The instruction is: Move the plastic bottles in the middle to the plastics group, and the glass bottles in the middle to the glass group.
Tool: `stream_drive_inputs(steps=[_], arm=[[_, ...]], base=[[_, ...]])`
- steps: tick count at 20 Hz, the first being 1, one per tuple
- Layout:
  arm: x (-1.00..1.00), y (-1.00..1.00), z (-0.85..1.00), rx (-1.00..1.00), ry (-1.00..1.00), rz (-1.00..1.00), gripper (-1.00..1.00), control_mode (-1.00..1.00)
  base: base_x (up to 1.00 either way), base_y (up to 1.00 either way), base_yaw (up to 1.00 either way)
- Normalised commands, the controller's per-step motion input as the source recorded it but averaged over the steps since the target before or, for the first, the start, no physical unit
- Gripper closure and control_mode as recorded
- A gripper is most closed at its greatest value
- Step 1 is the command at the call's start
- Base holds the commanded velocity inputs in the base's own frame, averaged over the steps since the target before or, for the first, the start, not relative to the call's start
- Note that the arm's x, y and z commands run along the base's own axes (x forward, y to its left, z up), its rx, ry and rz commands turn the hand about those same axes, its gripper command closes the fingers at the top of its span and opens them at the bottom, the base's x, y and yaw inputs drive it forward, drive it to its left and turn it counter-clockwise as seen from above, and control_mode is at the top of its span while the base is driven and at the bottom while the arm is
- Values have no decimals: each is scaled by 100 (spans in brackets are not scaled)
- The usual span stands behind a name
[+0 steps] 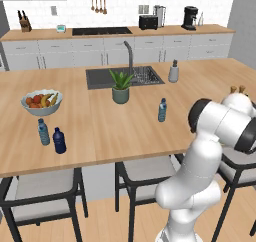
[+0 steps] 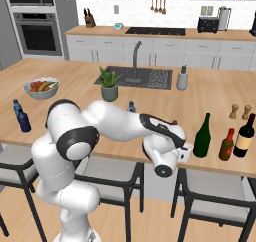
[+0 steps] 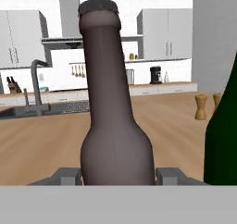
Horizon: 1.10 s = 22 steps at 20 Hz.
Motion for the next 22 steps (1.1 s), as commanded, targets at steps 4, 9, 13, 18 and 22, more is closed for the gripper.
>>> stream_drive_inputs(steps=[4, 9, 13, 18, 22], arm=[[37, -15, 0, 0, 0, -7, 100, -100], [37, -9, 0, 0, 0, -7, 100, -100], [14, -6, -1, 0, 0, -5, 100, -100], [0, -3, -3, 0, 2, 0, 100, -100], [0, -13, -14, 0, 3, 0, 100, -100]], base=[[0, 0, 0], [0, 0, 0], [0, 0, 0], [0, 0, 0], [0, 0, 0]])
